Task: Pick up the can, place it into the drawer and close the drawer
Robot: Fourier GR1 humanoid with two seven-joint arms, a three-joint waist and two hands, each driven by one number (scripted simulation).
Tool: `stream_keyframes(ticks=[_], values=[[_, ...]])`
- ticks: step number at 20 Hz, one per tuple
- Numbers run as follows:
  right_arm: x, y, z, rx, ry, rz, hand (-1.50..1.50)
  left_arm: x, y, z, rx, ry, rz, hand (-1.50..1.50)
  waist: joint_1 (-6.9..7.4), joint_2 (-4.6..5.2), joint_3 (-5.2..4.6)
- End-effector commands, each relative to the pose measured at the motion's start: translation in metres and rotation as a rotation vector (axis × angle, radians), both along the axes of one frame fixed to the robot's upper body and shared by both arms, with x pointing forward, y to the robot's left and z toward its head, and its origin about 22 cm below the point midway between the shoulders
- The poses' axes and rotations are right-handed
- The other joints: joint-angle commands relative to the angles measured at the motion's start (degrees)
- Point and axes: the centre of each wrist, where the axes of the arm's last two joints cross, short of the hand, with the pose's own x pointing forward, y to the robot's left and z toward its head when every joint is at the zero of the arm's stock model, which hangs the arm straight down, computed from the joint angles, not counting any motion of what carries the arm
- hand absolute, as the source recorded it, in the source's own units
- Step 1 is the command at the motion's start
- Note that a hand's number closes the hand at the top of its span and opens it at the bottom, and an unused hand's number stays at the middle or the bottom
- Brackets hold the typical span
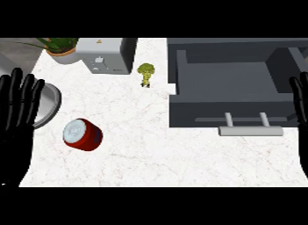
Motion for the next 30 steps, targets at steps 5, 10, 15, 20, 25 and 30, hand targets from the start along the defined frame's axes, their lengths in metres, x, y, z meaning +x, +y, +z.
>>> stream_keyframes(ticks=[5, 10, 15, 20, 25, 30], values=[[0.005, 0.0, -0.01, 0.013, -0.012, -0.001, -1.5, -0.004, 0.007, 0.009, 0.029, -0.068, -0.434, -1.5, -0.22, -0.37, -2.9], [-0.012, -0.001, -0.027, 0.047, 0.335, -0.078, -1.5, -0.015, 0.031, -0.028, 0.136, 0.35, -0.348, -1.5, -0.51, -0.46, -2.85], [-0.029, -0.002, -0.026, 0.039, 0.351, -0.104, -1.5, -0.028, 0.066, -0.018, 0.138, 0.349, -0.367, -1.5, -0.43, -0.49, -2.83], [-0.032, -0.037, -0.038, 0.044, 0.344, -0.091, -1.5, -0.033, 0.071, -0.004, 0.111, 0.376, -0.349, -1.5, -0.47, -0.46, -2.79], [-0.034, -0.032, -0.049, 0.021, 0.342, -0.105, -1.5, -0.022, 0.076, -0.001, 0.091, 0.4, -0.317, -1.5, -0.56, -0.43, -2.79], [-0.053, -0.035, -0.048, 0.043, 0.345, -0.111, -1.5, -0.007, 0.076, -0.007, 0.086, 0.427, -0.294, -1.5, -0.82, -0.44, -2.79]])
